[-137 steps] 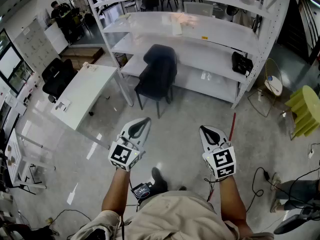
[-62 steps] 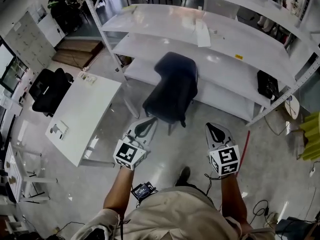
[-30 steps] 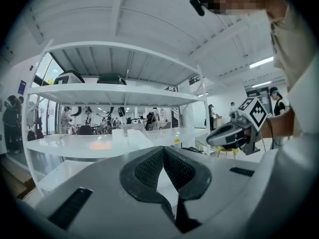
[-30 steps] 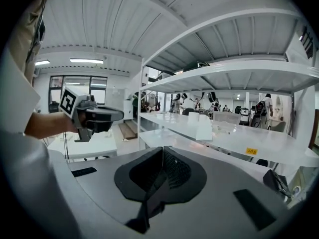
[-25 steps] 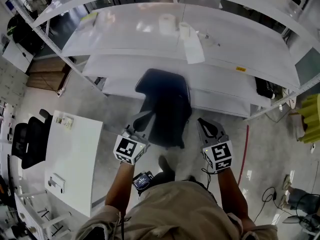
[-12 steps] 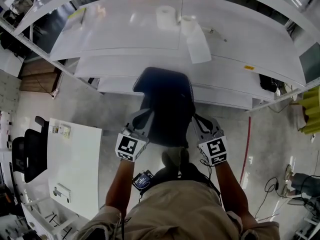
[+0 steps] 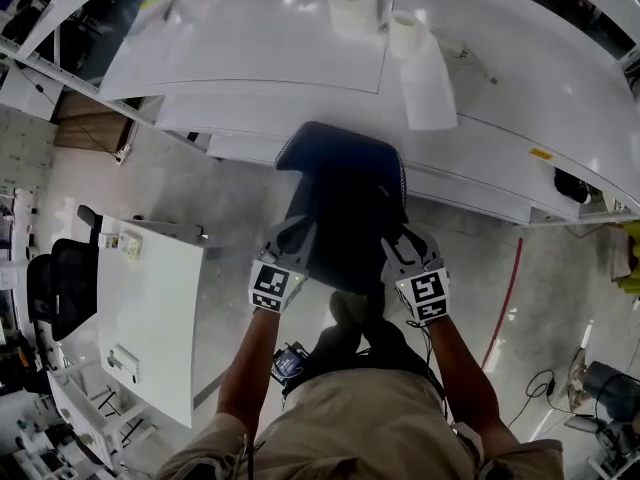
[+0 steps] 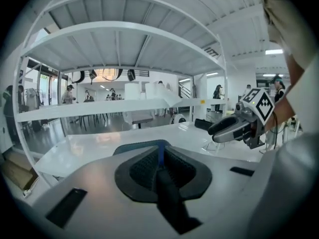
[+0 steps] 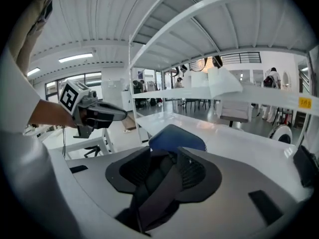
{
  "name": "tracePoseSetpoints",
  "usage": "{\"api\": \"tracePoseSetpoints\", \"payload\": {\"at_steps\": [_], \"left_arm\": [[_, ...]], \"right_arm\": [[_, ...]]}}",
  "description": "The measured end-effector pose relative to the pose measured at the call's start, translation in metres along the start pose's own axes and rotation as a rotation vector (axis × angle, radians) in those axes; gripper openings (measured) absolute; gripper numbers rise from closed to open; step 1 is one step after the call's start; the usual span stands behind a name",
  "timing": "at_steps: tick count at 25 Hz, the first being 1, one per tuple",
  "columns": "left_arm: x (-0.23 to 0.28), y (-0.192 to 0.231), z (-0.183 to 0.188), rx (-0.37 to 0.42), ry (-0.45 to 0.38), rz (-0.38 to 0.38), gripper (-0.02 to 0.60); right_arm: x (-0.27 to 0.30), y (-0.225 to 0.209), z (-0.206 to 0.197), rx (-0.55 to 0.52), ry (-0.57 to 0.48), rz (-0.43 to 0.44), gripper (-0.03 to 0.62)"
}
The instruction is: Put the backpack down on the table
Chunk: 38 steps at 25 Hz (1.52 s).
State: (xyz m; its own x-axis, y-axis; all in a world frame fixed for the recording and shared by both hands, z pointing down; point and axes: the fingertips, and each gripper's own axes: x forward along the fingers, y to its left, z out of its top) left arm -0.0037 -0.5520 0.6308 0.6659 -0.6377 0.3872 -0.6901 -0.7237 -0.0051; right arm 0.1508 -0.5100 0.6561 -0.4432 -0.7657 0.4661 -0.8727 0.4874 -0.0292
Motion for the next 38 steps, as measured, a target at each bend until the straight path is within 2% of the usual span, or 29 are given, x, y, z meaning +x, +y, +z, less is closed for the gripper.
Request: {"api": "tracePoseSetpoints", "payload": {"at_steps": [2, 3, 4, 6, 9, 17, 20, 23, 24, 25, 28, 32, 35, 38], "left_arm": [[0.019, 0.005, -0.025, -0.009, 0.035, 0.015, 0.020], [0.028, 0.007, -0.038, -0.019, 0.051, 0.021, 0.055], [0.036, 0.009, -0.050, -0.032, 0.067, 0.025, 0.117], [0.050, 0.013, -0.076, -0.048, 0.099, 0.034, 0.154], [0.072, 0.018, -0.115, -0.032, 0.144, 0.044, 0.231], [0.115, 0.032, -0.198, -0.077, 0.218, 0.054, 0.287], [0.123, 0.035, -0.225, -0.113, 0.255, 0.068, 0.288], [0.125, 0.037, -0.247, -0.144, 0.307, 0.087, 0.283], [0.124, 0.037, -0.249, -0.149, 0.316, 0.092, 0.240], [0.123, 0.036, -0.249, -0.153, 0.322, 0.094, 0.180], [0.115, 0.032, -0.235, -0.159, 0.317, 0.088, 0.070], [0.091, 0.029, -0.190, -0.196, 0.214, 0.086, 0.055], [0.063, 0.025, -0.150, -0.164, 0.123, 0.117, 0.054], [0.030, 0.022, -0.109, -0.124, 0.051, 0.164, 0.052]], "right_arm": [[0.021, -0.006, -0.027, 0.033, 0.031, 0.009, 0.165], [0.031, -0.008, -0.040, 0.052, 0.047, 0.009, 0.175], [0.040, -0.011, -0.054, 0.074, 0.064, 0.006, 0.181], [0.058, -0.017, -0.081, 0.124, 0.097, -0.008, 0.197], [0.079, -0.027, -0.119, 0.192, 0.137, -0.039, 0.217], [0.123, -0.030, -0.187, 0.292, 0.187, -0.040, 0.225], [0.135, -0.029, -0.200, 0.325, 0.193, -0.052, 0.225], [0.140, -0.032, -0.202, 0.315, 0.200, -0.066, 0.224], [0.140, -0.031, -0.201, 0.316, 0.206, -0.055, 0.221], [0.139, -0.027, -0.198, 0.326, 0.208, -0.039, 0.189], [0.133, -0.015, -0.177, 0.333, 0.168, -0.003, 0.089], [0.117, -0.002, -0.119, 0.230, 0.038, 0.026, 0.066], [0.100, 0.003, -0.079, 0.194, -0.018, 0.051, 0.066], [0.082, 0.021, -0.054, 0.158, -0.022, 0.108, 0.066]]}}
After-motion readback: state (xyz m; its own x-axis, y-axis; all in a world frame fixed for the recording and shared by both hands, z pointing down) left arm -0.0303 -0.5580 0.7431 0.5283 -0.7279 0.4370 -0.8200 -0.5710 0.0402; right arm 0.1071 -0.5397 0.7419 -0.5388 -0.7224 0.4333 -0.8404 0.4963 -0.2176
